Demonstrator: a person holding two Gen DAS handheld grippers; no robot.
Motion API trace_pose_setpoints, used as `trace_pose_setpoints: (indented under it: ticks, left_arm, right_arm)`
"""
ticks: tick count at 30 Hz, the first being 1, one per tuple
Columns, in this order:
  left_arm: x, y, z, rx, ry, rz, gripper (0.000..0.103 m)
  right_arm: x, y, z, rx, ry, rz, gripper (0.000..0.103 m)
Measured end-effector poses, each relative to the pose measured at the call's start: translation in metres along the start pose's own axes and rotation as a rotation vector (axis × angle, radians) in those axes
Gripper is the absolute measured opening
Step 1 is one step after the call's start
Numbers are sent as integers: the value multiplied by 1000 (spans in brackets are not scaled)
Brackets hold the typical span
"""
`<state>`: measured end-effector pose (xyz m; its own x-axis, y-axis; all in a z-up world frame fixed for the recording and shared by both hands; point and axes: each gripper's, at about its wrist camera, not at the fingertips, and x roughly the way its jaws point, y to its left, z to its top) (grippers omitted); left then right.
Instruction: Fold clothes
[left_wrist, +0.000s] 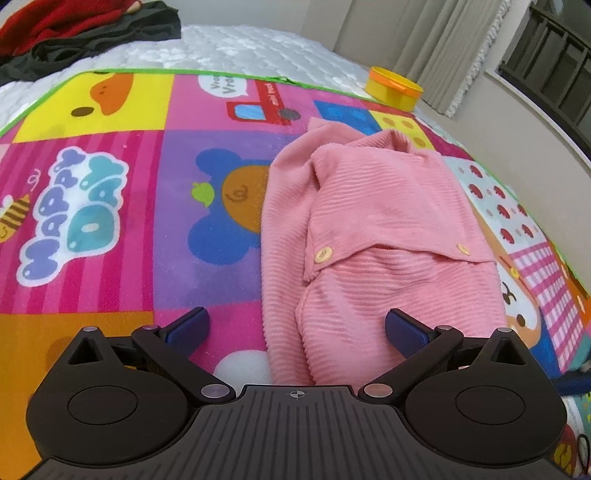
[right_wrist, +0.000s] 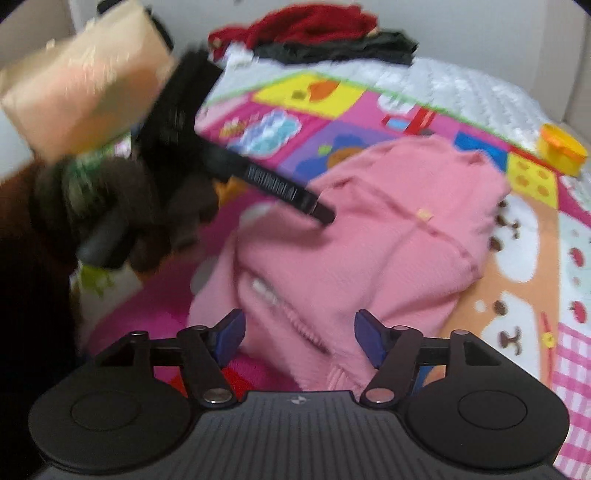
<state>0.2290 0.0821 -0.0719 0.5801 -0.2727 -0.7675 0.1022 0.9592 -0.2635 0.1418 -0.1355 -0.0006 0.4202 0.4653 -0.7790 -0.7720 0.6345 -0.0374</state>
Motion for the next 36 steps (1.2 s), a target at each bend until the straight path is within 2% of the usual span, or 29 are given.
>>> trace_pose_setpoints:
  ticks: [5,11,14,15,16,19,21,24,27,29,31,33,35,36]
  left_arm:
    - [0,-1,-1,1,1,3,103]
    - [1,-1,-1,0,3,4,103]
    - [1,0,-1,-2,4,3,103]
    - [1,0,-1,-4,3,2,103]
    - [0,1,0,-4,1,-3,103]
    - [-11,11,6,-27,-48,10,103]
    - [-21,27,13,-92,-94,34,103]
    - [-24,49,15,-227,-100,32,103]
    - [-22,54,15,-269,-87,7,103]
    - [-24,46,17,-236,-101,2,103]
    - [-27,36,16,-185,-112,-32,103]
    - [-25,24,14,-127,-94,-85,103]
    - [-19,13,11,-64,-62,-91,103]
    - [-14,7,8,-33,-46,-69,103]
  right_arm:
    - [-11,-2,4,-21,-70,-35,70]
    - [38,35,-12,-322,5,-168,70]
    - [57,43,-16,-386,-10,-218,70]
    - [58,41,-15,-371,-19,-224,62]
    - [57,38,-12,-345,-28,-225,43]
    - [37,15,-3,-199,-45,-192,27]
    - [18,1,0,-117,-62,-176,24]
    - [-4,-8,-6,-113,-67,-179,23]
    - [3,4,-25,-231,24,-170,23]
    - [16,14,-37,-307,81,-149,27]
    - [28,23,-45,-383,98,-148,35]
    - [31,21,-39,-366,108,-132,40]
    - [26,16,-29,-318,120,-104,43]
    - [20,12,-24,-295,117,-83,47]
